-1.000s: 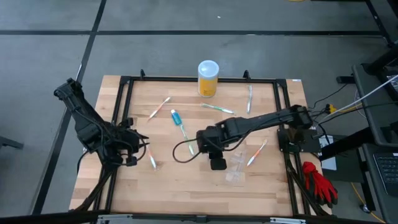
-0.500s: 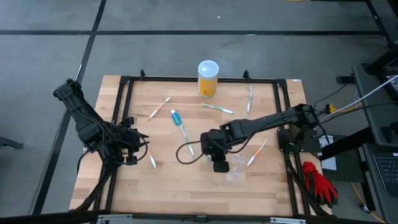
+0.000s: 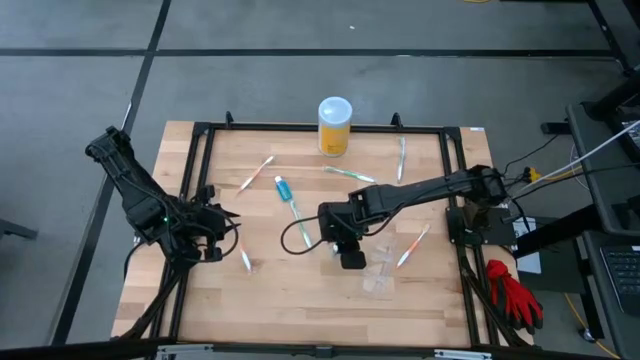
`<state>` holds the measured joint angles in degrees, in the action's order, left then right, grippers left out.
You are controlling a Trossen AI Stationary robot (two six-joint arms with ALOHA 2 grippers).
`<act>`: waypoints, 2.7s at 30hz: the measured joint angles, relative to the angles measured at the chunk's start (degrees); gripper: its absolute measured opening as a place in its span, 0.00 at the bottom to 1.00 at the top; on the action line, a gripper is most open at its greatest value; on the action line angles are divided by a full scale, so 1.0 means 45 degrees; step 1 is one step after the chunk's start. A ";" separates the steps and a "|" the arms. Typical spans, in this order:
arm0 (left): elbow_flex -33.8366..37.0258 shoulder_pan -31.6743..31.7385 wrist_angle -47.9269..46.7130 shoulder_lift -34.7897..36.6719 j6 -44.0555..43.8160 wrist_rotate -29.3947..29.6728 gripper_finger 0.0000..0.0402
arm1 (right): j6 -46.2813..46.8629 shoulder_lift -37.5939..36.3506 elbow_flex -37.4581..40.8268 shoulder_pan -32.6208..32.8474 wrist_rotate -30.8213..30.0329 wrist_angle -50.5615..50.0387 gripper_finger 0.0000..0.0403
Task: Pick & Place toothbrushing station
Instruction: Put the bottom blue mouthwash bottle into the transparent organizer
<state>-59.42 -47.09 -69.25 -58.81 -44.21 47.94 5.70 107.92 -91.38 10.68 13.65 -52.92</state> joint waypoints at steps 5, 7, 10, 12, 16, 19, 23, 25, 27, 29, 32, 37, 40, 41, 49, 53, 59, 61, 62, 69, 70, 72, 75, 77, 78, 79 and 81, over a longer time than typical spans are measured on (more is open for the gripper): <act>0.0000 0.0005 0.0000 0.0000 0.0129 0.0282 0.23 | -0.0430 0.0138 -0.0014 -0.0212 0.0288 0.0074 0.29; 0.0000 0.0000 0.0000 0.0000 0.0195 0.0270 0.23 | -0.0618 0.0152 -0.0018 -0.0261 0.0198 0.0095 0.29; 0.0000 0.0000 -0.0005 0.0000 0.0195 0.0262 0.23 | -0.1118 0.0275 0.0027 -0.0386 0.0212 0.0188 0.29; 0.0000 0.0004 -0.0004 0.0000 0.0200 0.0275 0.23 | -0.1331 0.0387 0.0195 -0.0482 0.0406 0.0284 0.29; 0.0000 -0.0003 0.0000 -0.0005 0.0197 0.0262 0.23 | -0.1220 0.0422 0.0787 -0.0649 0.0806 0.0870 0.29; 0.0000 -0.0010 0.0005 -0.0005 0.0142 0.0244 0.23 | -0.1350 0.0434 0.0867 -0.0686 0.0989 0.0858 0.29; 0.0000 -0.0010 0.0005 -0.0005 0.0142 0.0233 0.23 | -0.1716 0.0427 0.0851 -0.0638 0.0569 0.0917 0.29; 0.0000 -0.0010 0.0005 -0.0005 0.0146 0.0233 0.23 | -0.1984 0.0436 0.0851 -0.0638 0.0543 0.0968 0.29; 0.0000 -0.0010 0.0010 -0.0005 0.0202 0.0214 0.23 | -0.2186 0.0573 0.0851 -0.0638 0.0449 0.1070 0.30; 0.0000 -0.0010 0.0010 -0.0005 0.0205 0.0190 0.23 | -0.2326 0.0674 0.0851 -0.0633 0.0403 0.1171 0.30; 0.0000 -0.0010 0.0010 -0.0005 0.0286 0.0045 0.23 | -0.2323 0.0675 0.0851 -0.0628 0.0198 0.1300 0.30; 0.0000 -0.0010 0.0010 -0.0005 0.0501 0.0021 0.23 | -0.1686 0.0649 0.0851 -0.0628 0.0204 0.1048 0.36; 0.0000 -0.0010 0.0010 -0.0005 0.0569 0.0060 0.23 | -0.1409 0.0626 0.0851 -0.0628 0.0366 0.0937 0.42; 0.0000 -0.0010 0.0010 -0.0005 0.0569 0.0072 0.23 | -0.1367 0.0626 0.0851 -0.0647 0.0496 0.0837 0.44; 0.0000 -0.0010 0.0010 -0.0005 0.0568 0.0078 0.23 | -0.1645 0.0612 0.0851 -0.0662 0.0419 0.0868 0.53; 0.0000 -0.0010 0.0007 -0.0005 0.0562 0.0080 0.23 | -0.1937 0.0612 0.0851 -0.0662 0.0197 0.0915 0.51; 0.0000 -0.0012 0.0008 -0.0005 0.0559 -0.0060 0.23 | -0.2074 0.0696 0.0847 -0.0662 0.0165 0.0983 0.48; 0.0000 -0.0012 0.0007 -0.0005 0.0561 -0.0083 0.23 | -0.2074 0.0704 0.0979 -0.0647 0.0165 0.1124 0.47; 0.0000 -0.0013 0.0008 -0.0005 0.0559 -0.0095 0.23 | -0.2056 0.0704 0.1081 -0.0628 0.0165 0.1258 0.47; 0.0000 -0.0012 0.0010 -0.0010 0.0547 -0.0241 0.23 | -0.1977 0.0709 0.1269 -0.0511 0.0256 0.1406 0.47; 0.0000 -0.0013 0.0015 -0.0010 0.0535 -0.0256 0.23 | -0.1976 0.0709 0.1269 -0.0486 0.0201 0.1398 0.47; 0.0000 -0.0010 0.0055 -0.0010 0.0534 -0.0306 0.23 | -0.1992 0.0709 0.1269 -0.0442 0.0189 0.1403 0.47; 0.0000 -0.0015 0.0063 -0.0010 0.0474 -0.0310 0.23 | -0.2031 0.0709 0.1269 -0.0434 0.0176 0.1398 0.43; 0.0000 -0.0010 0.0063 -0.0010 0.0449 -0.0364 0.23 | -0.2038 0.0709 0.1274 -0.0434 0.0167 0.1398 0.39; 0.0000 -0.0010 0.0063 -0.0010 0.0438 -0.0374 0.23 | -0.2062 0.0709 0.1274 -0.0434 0.0165 0.1399 0.36; 0.0000 -0.0013 0.0063 -0.0010 0.0433 -0.0379 0.23 | -0.2121 0.0709 0.1274 -0.0434 0.0164 0.1404 0.34; 0.0000 -0.0010 0.0068 -0.0010 0.0433 -0.0389 0.23 | -0.2264 0.0709 0.1274 -0.0434 0.0160 0.1459 0.30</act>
<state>-59.42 -47.13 -68.95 -58.85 -42.26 46.19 -4.49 111.11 -85.65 8.73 14.37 -46.36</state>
